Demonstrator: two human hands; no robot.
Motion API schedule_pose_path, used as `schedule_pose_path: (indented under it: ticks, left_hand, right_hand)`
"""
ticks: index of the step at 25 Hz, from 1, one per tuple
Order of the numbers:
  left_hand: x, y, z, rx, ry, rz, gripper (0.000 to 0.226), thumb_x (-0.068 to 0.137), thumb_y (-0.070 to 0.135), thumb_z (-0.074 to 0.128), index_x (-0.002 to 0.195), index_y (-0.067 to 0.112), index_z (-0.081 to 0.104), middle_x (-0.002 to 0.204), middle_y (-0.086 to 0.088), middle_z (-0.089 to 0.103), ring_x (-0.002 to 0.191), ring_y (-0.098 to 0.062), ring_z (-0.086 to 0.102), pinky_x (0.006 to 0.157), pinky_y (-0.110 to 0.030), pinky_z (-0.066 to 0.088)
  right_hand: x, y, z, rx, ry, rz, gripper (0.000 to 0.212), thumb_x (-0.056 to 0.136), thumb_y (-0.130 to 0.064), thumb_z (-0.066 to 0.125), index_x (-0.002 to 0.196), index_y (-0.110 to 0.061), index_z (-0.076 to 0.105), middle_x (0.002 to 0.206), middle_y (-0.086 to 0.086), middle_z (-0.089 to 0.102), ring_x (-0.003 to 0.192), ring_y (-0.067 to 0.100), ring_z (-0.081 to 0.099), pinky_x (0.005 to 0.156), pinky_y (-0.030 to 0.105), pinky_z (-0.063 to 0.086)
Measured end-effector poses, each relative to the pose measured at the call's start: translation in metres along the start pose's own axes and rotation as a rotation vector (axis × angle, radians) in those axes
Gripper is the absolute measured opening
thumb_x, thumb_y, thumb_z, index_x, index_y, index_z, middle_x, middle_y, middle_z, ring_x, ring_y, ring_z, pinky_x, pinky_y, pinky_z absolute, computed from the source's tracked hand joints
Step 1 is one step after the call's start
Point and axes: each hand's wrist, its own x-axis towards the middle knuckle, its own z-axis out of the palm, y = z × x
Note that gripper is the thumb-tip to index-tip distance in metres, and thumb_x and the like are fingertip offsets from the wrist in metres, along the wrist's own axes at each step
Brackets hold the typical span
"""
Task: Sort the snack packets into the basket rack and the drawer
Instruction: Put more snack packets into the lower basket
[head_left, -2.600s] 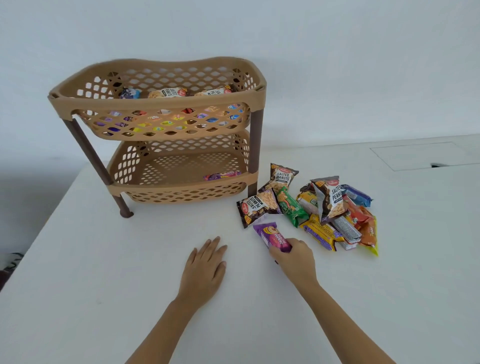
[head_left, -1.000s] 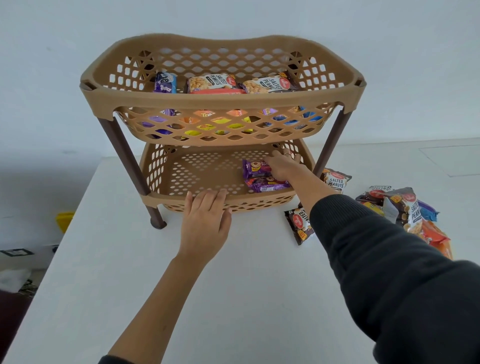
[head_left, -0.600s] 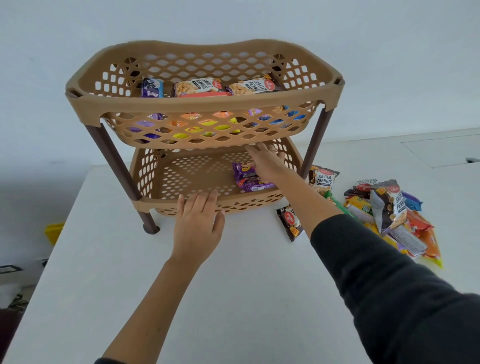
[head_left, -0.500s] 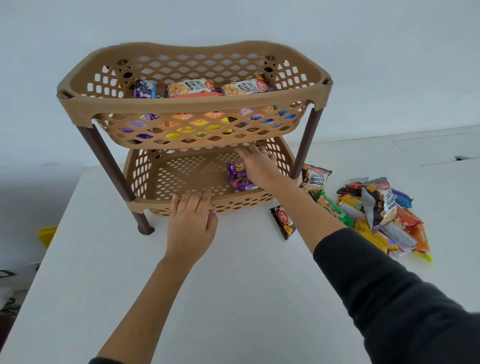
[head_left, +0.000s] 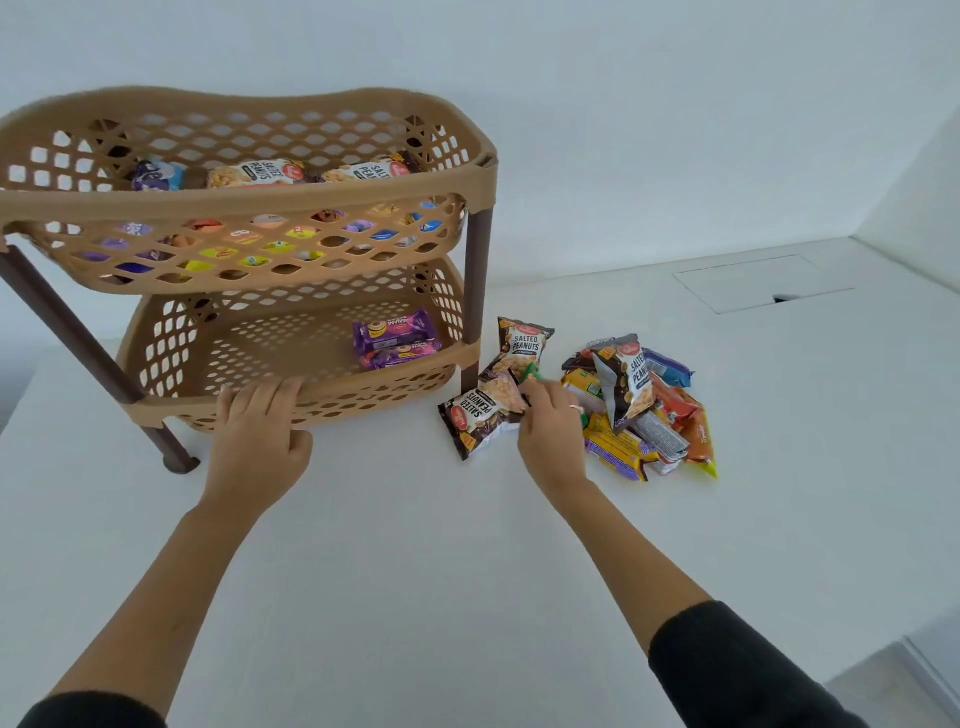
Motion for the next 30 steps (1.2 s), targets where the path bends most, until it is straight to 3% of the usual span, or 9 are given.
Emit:
schedule_pose_path:
  ticks: [4, 7, 11, 14, 16, 20, 24, 27, 30]
  left_hand:
    - [0.0, 0.003, -0.001, 0.005, -0.009, -0.019, 0.052, 0.069, 0.016, 0.049, 0.119, -0.002, 0.054, 0.113, -0.02, 0.06, 0.11, -0.038, 0.049, 0.107, -0.055, 0.025]
    - [0.001, 0.004, -0.001, 0.011, -0.028, -0.023, 0.054, 0.068, 0.017, 0.051, 0.119, -0.001, 0.054, 0.114, -0.02, 0.06, 0.111, -0.039, 0.049, 0.107, -0.056, 0.025]
    - [0.0, 0.002, -0.001, 0.024, -0.056, -0.02, 0.057, 0.067, 0.018, 0.052, 0.121, 0.0, 0.053, 0.116, -0.019, 0.059, 0.112, -0.038, 0.049, 0.107, -0.056, 0.025]
    - [0.0, -0.001, 0.0, 0.026, -0.052, -0.004, 0.057, 0.066, 0.017, 0.056, 0.121, 0.001, 0.053, 0.115, -0.018, 0.059, 0.112, -0.038, 0.05, 0.107, -0.056, 0.026]
    - [0.0, -0.001, 0.001, 0.03, -0.05, 0.0, 0.059, 0.066, 0.012, 0.064, 0.123, 0.002, 0.052, 0.117, -0.017, 0.058, 0.114, -0.037, 0.048, 0.108, -0.055, 0.025]
    - [-0.004, -0.003, 0.007, 0.074, -0.049, -0.005, 0.071, 0.062, 0.011, 0.071, 0.128, 0.004, 0.048, 0.123, -0.016, 0.056, 0.121, -0.034, 0.044, 0.109, -0.055, 0.026]
    - [-0.007, -0.008, 0.01, 0.097, -0.043, 0.036, 0.077, 0.062, 0.015, 0.069, 0.134, 0.006, 0.044, 0.128, -0.013, 0.053, 0.125, -0.031, 0.042, 0.111, -0.053, 0.025]
    - [-0.009, -0.012, 0.012, 0.111, -0.031, 0.05, 0.078, 0.063, 0.015, 0.067, 0.136, 0.005, 0.043, 0.13, -0.013, 0.053, 0.127, -0.031, 0.042, 0.112, -0.053, 0.026]
    - [-0.012, -0.014, 0.013, 0.103, -0.008, 0.059, 0.076, 0.067, 0.017, 0.064, 0.138, 0.006, 0.041, 0.131, -0.011, 0.053, 0.128, -0.03, 0.042, 0.113, -0.051, 0.024]
  right_hand:
    - [0.016, 0.03, -0.005, -0.31, -0.338, 0.092, 0.044, 0.084, -0.004, 0.055, 0.126, -0.002, 0.044, 0.126, 0.02, 0.049, 0.106, 0.037, 0.054, 0.083, 0.042, 0.047]
    - [0.026, 0.032, -0.006, -0.466, -0.391, 0.032, 0.042, 0.089, -0.025, 0.057, 0.122, -0.003, 0.044, 0.122, 0.016, 0.053, 0.106, 0.031, 0.056, 0.086, 0.037, 0.046]
    - [0.026, 0.033, -0.003, -0.368, -0.286, 0.178, 0.043, 0.087, -0.027, 0.06, 0.119, 0.001, 0.049, 0.119, 0.017, 0.056, 0.103, 0.03, 0.058, 0.082, 0.035, 0.05]
    - [0.02, 0.024, -0.015, -0.106, -0.088, 0.385, 0.042, 0.086, -0.03, 0.06, 0.112, 0.002, 0.052, 0.108, 0.018, 0.057, 0.095, 0.034, 0.058, 0.072, 0.04, 0.05]
    - [0.017, 0.014, -0.027, 0.03, 0.045, 0.417, 0.039, 0.085, -0.033, 0.059, 0.108, -0.001, 0.054, 0.1, 0.015, 0.058, 0.09, 0.032, 0.058, 0.064, 0.034, 0.045]
    - [0.015, -0.045, -0.04, 0.146, -0.027, 0.076, 0.046, 0.086, -0.03, 0.064, 0.125, -0.007, 0.055, 0.109, 0.009, 0.06, 0.096, 0.021, 0.054, 0.071, 0.023, 0.036]
    - [0.035, -0.116, -0.017, 0.044, -0.008, -0.334, 0.053, 0.084, -0.023, 0.061, 0.13, -0.001, 0.05, 0.124, 0.017, 0.058, 0.11, 0.035, 0.055, 0.085, 0.043, 0.047]
    - [0.08, -0.157, 0.015, -0.083, -0.254, -0.321, 0.054, 0.088, -0.021, 0.059, 0.138, -0.01, 0.041, 0.136, 0.011, 0.05, 0.125, 0.031, 0.045, 0.1, 0.048, 0.034]
    - [0.137, -0.171, 0.059, -0.188, -0.372, -0.294, 0.053, 0.089, -0.019, 0.06, 0.136, -0.013, 0.038, 0.137, 0.009, 0.049, 0.127, 0.031, 0.045, 0.105, 0.051, 0.03]
